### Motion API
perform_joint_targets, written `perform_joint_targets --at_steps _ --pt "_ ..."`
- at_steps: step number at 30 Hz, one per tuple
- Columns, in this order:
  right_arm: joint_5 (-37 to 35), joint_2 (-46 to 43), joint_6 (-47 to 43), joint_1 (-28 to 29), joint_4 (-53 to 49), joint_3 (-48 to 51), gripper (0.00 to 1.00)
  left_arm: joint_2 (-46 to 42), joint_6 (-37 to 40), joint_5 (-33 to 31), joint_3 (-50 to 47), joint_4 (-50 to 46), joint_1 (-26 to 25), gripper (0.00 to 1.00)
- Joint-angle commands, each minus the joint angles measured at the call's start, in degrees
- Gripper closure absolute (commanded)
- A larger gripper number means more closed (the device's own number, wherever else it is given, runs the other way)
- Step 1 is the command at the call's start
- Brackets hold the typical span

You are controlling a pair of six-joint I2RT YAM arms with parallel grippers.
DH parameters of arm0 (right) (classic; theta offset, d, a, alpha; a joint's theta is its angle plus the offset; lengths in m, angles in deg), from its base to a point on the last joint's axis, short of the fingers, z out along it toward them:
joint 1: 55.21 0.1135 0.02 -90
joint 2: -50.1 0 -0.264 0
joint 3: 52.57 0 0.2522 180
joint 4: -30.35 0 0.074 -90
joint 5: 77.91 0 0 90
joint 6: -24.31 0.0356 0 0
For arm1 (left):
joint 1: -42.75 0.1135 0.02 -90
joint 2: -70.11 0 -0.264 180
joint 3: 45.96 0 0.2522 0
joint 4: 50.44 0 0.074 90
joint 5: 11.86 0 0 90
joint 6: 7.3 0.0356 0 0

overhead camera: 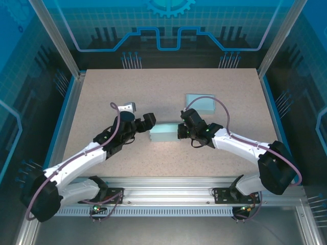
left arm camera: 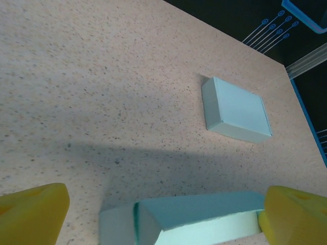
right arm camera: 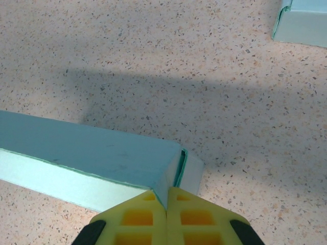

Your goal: Fold the paper box

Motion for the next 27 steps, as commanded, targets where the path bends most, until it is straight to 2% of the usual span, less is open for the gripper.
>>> perform_joint_targets --at_steps 1,16,23,27 --pt "-0.1 2.3 -0.7 1.1 -5.7 0.3 1.0 3.5 -2.8 4.0 1.1 2.9 0.4 0.01" --pt "-0.8 2.3 -1.0 1.5 -6.7 -1.4 1.0 9.8 -6.8 5.3 -2.0 2.7 1.3 0.02" --pt "-0.9 1.9 -1.0 1.6 -6.8 -1.1 1.0 9.3 -9.4 6.1 -6.7 4.6 1.3 0.15" --pt "-0.9 1.5 -0.7 1.7 -6.4 -0.7 0.97 9.9 -11.6 6.1 -10.0 8.5 1.3 0.29"
